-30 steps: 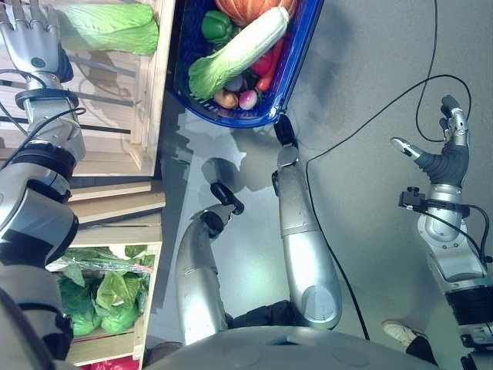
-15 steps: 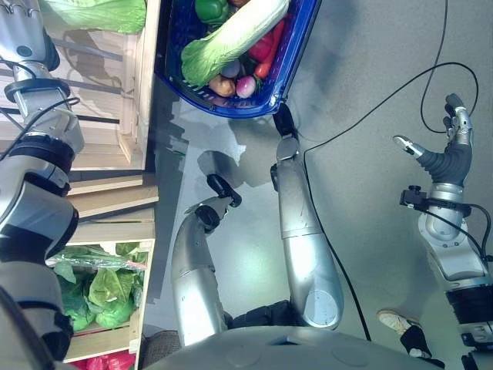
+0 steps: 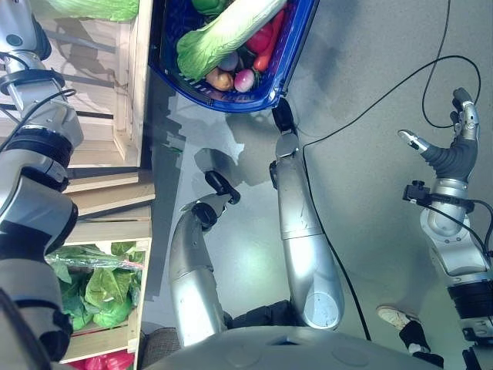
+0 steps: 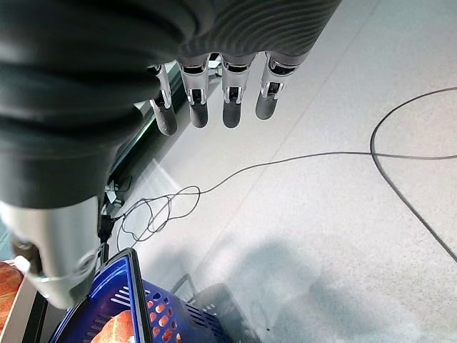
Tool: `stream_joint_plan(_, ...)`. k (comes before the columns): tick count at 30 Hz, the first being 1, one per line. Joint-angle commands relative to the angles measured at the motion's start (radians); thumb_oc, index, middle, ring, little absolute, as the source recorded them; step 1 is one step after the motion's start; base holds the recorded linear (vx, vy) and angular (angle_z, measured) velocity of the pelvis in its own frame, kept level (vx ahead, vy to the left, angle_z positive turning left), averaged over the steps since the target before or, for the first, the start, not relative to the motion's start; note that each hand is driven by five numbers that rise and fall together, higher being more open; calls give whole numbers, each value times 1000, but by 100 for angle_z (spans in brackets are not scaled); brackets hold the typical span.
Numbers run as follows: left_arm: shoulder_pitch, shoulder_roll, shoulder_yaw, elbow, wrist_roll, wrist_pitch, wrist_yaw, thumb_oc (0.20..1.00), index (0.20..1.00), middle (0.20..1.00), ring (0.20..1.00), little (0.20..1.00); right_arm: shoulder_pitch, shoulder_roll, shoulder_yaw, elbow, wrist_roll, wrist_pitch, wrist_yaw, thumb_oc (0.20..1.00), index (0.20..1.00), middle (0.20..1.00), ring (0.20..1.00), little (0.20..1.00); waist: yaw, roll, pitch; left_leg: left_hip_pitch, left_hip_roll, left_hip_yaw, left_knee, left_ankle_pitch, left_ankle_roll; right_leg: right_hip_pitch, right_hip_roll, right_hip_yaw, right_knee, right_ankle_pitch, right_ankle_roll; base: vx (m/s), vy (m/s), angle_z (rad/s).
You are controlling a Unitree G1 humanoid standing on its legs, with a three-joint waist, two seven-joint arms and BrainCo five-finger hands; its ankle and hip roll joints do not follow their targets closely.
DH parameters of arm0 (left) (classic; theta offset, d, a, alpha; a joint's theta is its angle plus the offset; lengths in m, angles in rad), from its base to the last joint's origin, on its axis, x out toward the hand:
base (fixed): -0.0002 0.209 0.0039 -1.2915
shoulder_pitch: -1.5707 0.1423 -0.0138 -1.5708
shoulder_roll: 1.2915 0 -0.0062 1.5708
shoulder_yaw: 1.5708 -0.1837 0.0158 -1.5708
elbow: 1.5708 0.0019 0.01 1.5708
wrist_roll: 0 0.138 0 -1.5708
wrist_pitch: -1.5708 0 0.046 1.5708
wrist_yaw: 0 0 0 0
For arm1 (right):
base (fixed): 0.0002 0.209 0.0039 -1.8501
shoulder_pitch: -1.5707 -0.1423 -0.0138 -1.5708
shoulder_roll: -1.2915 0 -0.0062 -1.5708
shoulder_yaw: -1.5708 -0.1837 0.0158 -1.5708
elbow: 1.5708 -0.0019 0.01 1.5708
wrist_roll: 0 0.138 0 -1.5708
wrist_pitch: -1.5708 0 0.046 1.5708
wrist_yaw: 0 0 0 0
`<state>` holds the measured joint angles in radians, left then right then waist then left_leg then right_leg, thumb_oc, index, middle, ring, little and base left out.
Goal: Pick up fruits and vegetables into the basket
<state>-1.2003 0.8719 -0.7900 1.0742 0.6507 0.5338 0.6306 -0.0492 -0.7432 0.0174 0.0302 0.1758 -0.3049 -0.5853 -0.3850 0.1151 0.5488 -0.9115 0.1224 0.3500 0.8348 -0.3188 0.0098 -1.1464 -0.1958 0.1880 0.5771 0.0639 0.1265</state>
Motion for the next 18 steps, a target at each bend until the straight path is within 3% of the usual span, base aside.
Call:
stream_joint_plan(1,-19,98,14,59,-54,84,32,1000,1000,1000,1000,1000,4,-44,-4,4,-6,-47,-35,1000,1000,1000,1000,1000,-9,-47,-29,-53,8,-41,21,-38,-34,45,-57,30,-86,22,6,0,0,0)
stream_joint_plan(15,-64,93,10,79,-51,143,66,1000,1000,1000,1000,1000,-18,-48,23,16,-6,-41,-52,1000,1000,1000,1000,1000,-13,-55,-29,-72,16,-51,37,-43,-34,32,-47,37,-81,24,5,0,0,0)
stream_joint_plan(16,-70,93,7,78,-53,146,55,576,576,576,576,576,-20,-48,22,15,-4,-39,-50,1000,1000,1000,1000,1000,-14,-56,-29,-74,16,-52,37,-44,-34,31,-46,38,-81,24,5,0,0,0)
stream_joint_plan(17,-74,90,4,78,-51,150,48,282,282,282,282,282,-22,-48,22,15,-3,-37,-49,1000,1000,1000,1000,1000,-14,-58,-29,-76,15,-55,40,-45,-34,30,-44,40,-79,24,4,0,0,0)
stream_joint_plan(18,-80,87,1,81,-49,149,40,200,200,200,200,200,-24,-49,23,16,-1,-37,-49,1000,1000,1000,1000,1000,-15,-59,-29,-79,14,-58,44,-47,-33,29,-41,41,-77,23,3,0,0,0)
